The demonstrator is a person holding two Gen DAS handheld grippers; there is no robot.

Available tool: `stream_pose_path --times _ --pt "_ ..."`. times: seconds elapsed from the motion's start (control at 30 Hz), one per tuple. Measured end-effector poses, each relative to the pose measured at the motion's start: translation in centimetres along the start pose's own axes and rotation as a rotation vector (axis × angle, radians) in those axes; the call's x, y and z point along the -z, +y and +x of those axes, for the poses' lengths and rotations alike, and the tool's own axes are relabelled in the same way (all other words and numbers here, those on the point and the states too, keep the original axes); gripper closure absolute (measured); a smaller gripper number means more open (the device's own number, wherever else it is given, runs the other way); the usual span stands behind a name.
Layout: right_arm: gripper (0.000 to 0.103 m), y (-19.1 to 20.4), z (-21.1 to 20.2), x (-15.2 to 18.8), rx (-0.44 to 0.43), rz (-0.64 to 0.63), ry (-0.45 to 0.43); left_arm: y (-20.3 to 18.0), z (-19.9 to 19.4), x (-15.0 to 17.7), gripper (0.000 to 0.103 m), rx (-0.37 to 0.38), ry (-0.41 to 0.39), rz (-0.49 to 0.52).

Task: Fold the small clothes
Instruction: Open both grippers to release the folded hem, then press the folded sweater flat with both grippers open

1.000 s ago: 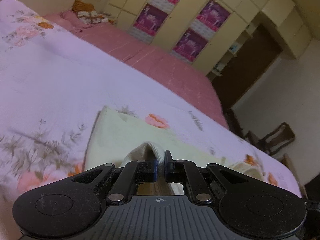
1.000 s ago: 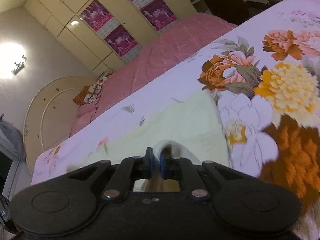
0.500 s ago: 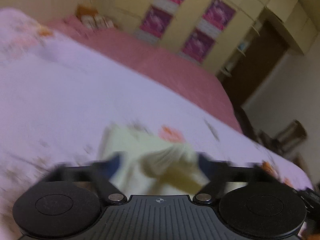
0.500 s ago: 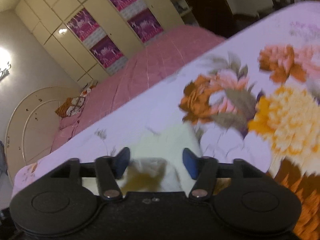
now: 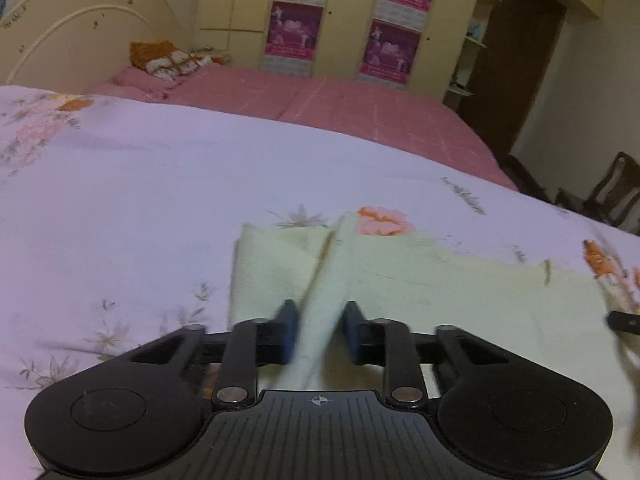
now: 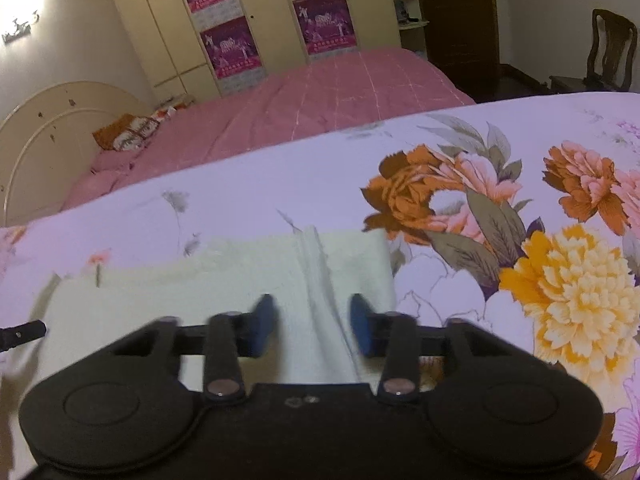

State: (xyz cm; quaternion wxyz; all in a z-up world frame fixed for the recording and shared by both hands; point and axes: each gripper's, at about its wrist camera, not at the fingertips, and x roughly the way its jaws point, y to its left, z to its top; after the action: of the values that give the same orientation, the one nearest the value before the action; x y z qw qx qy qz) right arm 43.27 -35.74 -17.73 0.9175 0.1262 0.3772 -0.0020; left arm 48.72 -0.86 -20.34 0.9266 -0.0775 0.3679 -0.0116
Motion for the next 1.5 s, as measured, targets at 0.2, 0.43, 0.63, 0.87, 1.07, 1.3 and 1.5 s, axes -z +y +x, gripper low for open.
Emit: stream_pose_path --times 0.2,0.43,0.63,0.87,1.07,1.3,1.5 --pt "0.098 0.6 -0.7 0.0 0.006 -0.037 -0.061 1.6 0.3 0.1 0.096 -0.035 -0.026 -0.069" --pt "0.089 -0.6 -1.0 0.2 0.114 -0.038 -0.065 2.5 -2.1 0.2 0.096 -0.055 -0.090 -0.085" --pt "0.084 1.2 -4.2 0.5 0.042 -0.073 -0.116 -0.6 -5.1 1.1 0.096 0.034 -0.079 0.014" --pt "0.078 4.8 -4.5 3.4 -0.037 -0.138 -0.043 -4.2 -5.3 4.1 0.058 0.018 0.035 0.116" --pt "0.069 4.3 -4.1 5.2 0.045 -0.154 -0.016 -3.7 -5.5 4.2 0.057 -0.020 0.032 0.142" --pt "0.068 2.8 -5.6 5.5 0.087 -0.107 -0.020 -3.3 -7.4 4.6 0.057 -0.053 0.046 0.137" --pt "0.067 4.7 -8.2 6.5 0.030 -0.111 -0.028 -3.4 -9.8 5.3 0.057 -0.050 0.039 0.160"
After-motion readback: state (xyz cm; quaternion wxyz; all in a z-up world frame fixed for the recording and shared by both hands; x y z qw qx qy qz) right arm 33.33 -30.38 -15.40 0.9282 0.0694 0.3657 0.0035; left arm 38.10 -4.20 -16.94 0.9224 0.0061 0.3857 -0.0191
